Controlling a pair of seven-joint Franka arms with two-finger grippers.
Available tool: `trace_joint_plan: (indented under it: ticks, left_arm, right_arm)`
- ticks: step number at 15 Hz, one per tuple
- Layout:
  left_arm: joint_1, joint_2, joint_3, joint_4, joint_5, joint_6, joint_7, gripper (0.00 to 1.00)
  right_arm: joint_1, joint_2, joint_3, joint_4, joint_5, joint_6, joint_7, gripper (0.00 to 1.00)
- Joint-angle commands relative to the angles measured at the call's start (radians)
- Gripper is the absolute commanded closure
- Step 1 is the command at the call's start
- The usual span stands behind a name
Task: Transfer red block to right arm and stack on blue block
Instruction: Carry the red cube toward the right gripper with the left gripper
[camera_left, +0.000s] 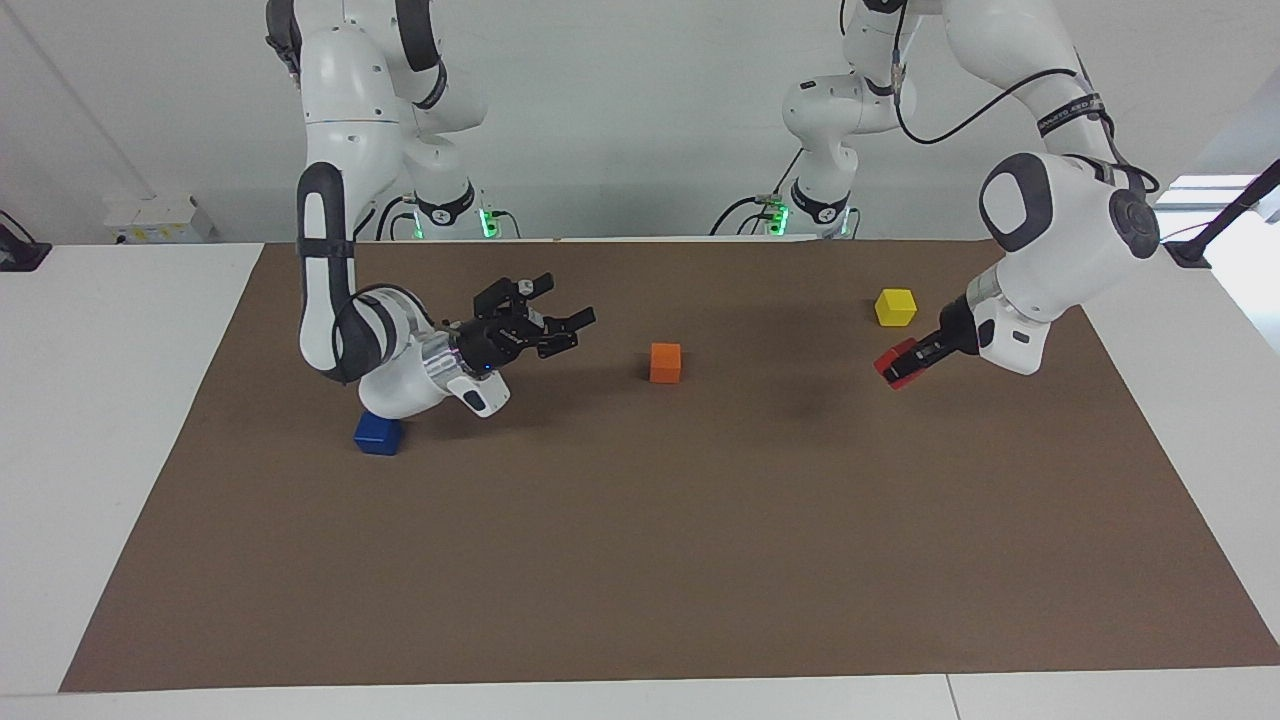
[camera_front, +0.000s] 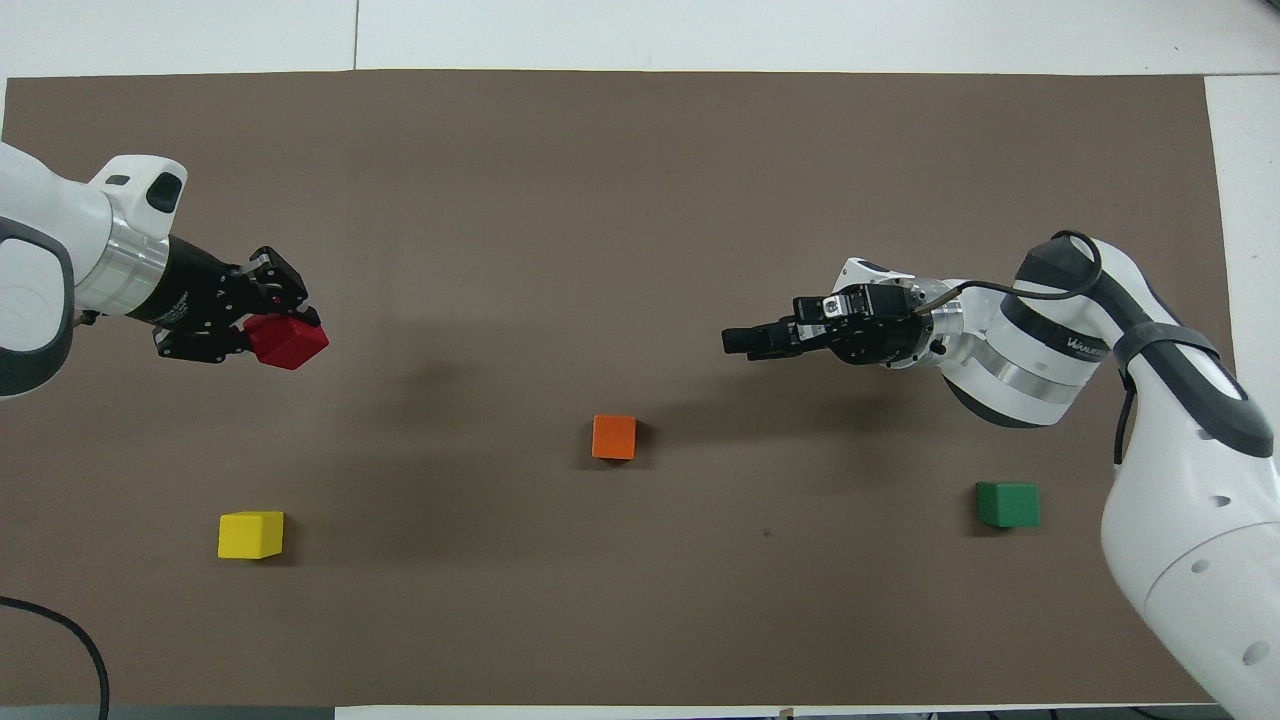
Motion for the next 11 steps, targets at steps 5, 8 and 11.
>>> trace_joint_plan:
  ticks: [5, 8, 11]
  left_arm:
    - [-0.084, -0.177, 0.007, -0.014, -0.172, -0.140, -0.569, 1.00]
    - [-0.133, -0.185, 0.005, -0.016, -0.255, -0.087, -0.854, 1.00]
    - [-0.194, -0.185, 0.005, -0.022, -0.316, -0.003, -1.035, 1.00]
  right_arm:
    - [0.029, 0.044, -0.001, 0.031, 0.050, 0.019, -0.036, 0.00]
    - [0.058, 0.047, -0.001, 0.031, 0.096, 0.029, -0.049, 0.00]
    - [0.077, 0.047, -0.001, 0.034, 0.115, 0.048, -0.060, 0.00]
